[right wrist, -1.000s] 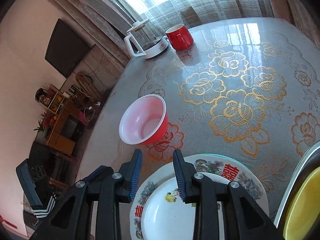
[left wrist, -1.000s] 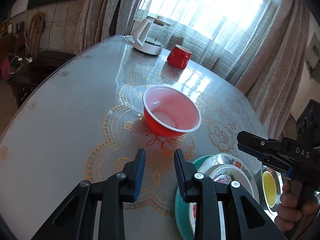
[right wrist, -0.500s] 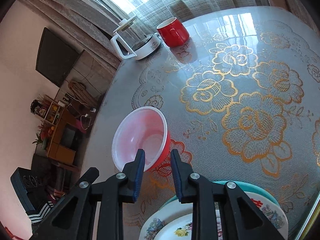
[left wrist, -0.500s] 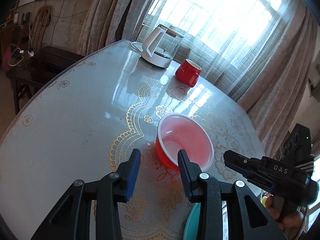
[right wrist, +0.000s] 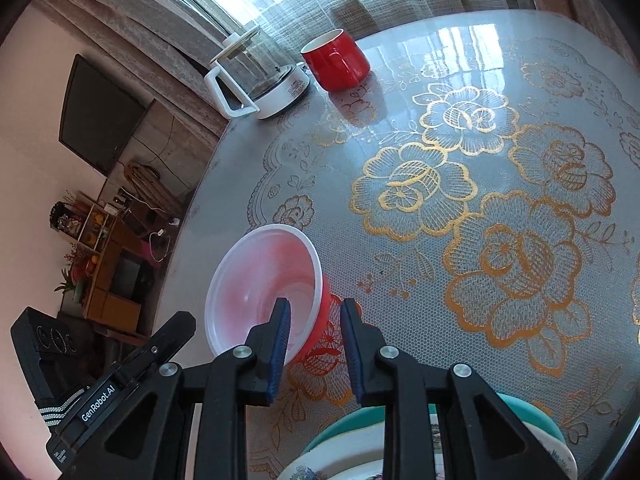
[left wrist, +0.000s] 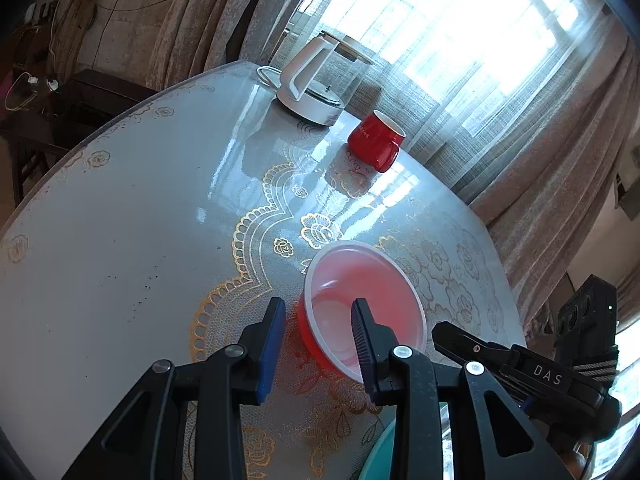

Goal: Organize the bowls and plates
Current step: 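Move the right gripper to the pink-and-red bowl rim and close, then lift the pink-and-red bowl with the right gripper toward the steel bowl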

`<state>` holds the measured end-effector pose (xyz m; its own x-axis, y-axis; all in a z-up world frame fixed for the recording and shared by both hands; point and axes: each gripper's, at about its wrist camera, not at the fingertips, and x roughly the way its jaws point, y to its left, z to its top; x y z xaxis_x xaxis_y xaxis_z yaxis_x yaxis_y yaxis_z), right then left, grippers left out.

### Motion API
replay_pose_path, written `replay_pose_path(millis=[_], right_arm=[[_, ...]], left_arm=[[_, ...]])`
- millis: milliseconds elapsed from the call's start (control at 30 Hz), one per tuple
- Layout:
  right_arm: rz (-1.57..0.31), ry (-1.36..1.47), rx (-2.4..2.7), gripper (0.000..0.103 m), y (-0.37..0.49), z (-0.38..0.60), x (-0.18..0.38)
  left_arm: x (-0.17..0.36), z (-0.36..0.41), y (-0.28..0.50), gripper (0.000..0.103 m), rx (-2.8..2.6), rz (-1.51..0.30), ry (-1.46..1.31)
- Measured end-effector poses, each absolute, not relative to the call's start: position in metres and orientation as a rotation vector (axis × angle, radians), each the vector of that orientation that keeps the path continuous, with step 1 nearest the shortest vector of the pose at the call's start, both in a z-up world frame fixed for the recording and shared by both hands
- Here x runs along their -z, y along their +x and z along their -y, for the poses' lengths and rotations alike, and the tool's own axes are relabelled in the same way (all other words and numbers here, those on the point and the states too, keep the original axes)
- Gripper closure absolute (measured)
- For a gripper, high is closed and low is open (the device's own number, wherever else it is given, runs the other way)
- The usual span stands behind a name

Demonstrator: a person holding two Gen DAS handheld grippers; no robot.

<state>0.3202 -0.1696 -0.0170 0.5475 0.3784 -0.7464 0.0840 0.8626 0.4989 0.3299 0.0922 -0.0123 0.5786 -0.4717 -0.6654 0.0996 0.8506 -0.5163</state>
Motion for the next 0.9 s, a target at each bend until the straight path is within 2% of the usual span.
replay_pose_path(millis=[133, 233, 333, 367, 800, 900], right_arm=[[-0.992, 0.519, -0.195, 0.077, 0.324, 0.167, 0.018], [-0.997, 0.524, -0.192, 0.078, 0.324, 0.167, 0.020], [-1.007, 0.511, -0.186, 0.089, 0.326, 0.165, 0.024], [-1.013, 0.504, -0.187, 0.089, 0.326, 0.164, 0.026], [-1.032, 0.512, -0.186, 0.092, 0.320, 0.164, 0.031], [-1.052, 0.522, -0.204, 0.088, 0.317, 0.164, 0.034]], left_arm=[[0.013, -0.093, 0.334, 0.073, 0.358, -0.892, -0.472], [0.017, -0.087, 0.338, 0.084, 0.372, -0.903, -0.458], [0.023, -0.081, 0.341, 0.089, 0.378, -0.916, -0.452], [0.026, -0.079, 0.343, 0.094, 0.370, -0.926, -0.444], [0.025, -0.074, 0.330, 0.095, 0.362, -0.934, -0.405], [0.024, -0.071, 0.325, 0.095, 0.346, -0.929, -0.371]])
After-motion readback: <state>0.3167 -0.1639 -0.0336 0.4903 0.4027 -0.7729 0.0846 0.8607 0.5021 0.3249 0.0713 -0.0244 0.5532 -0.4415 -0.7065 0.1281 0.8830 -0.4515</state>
